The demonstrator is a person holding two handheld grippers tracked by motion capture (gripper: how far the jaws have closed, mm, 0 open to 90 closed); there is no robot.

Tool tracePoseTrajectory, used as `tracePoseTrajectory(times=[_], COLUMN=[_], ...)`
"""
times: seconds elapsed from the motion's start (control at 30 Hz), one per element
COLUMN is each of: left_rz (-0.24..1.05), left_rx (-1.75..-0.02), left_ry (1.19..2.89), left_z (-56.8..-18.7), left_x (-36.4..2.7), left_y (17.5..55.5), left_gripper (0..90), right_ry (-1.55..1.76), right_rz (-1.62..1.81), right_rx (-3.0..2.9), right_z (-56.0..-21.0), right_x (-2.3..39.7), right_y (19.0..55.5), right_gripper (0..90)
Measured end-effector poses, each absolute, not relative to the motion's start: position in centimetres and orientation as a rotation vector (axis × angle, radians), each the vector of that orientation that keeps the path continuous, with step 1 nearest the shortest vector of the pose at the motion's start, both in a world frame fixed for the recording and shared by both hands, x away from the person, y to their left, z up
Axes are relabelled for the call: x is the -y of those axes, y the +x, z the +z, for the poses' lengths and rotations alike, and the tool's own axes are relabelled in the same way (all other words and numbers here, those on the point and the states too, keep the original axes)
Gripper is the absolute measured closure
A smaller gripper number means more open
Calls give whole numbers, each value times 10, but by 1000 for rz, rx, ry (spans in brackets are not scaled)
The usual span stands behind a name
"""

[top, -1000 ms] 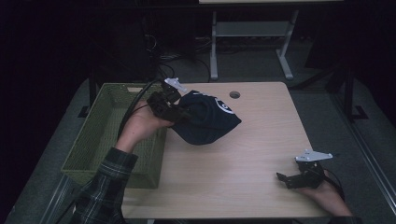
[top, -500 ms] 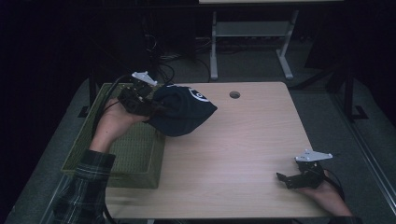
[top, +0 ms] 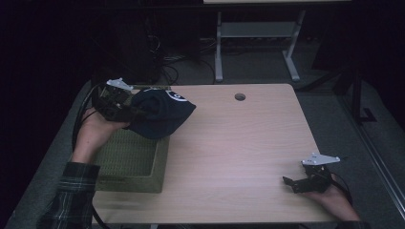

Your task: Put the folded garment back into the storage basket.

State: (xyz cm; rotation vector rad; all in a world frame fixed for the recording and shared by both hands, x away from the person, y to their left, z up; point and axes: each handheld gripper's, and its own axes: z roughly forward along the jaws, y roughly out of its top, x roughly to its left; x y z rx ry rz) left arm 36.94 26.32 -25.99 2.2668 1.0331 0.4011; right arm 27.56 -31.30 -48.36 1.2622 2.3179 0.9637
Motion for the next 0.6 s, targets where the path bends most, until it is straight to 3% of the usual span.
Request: tracePoseTrajectory(times=[0.6], left_rz=[503], left_rx=[-1256], left_ry=[2177], left_z=[-288], left_x=[-332], left_y=[363], left_gripper=[728], right_ry=[1260], right_rz=[963], right_rx=[-2320], right_z=[-484], right_x=[313], right_y=[276], right_gripper=[0])
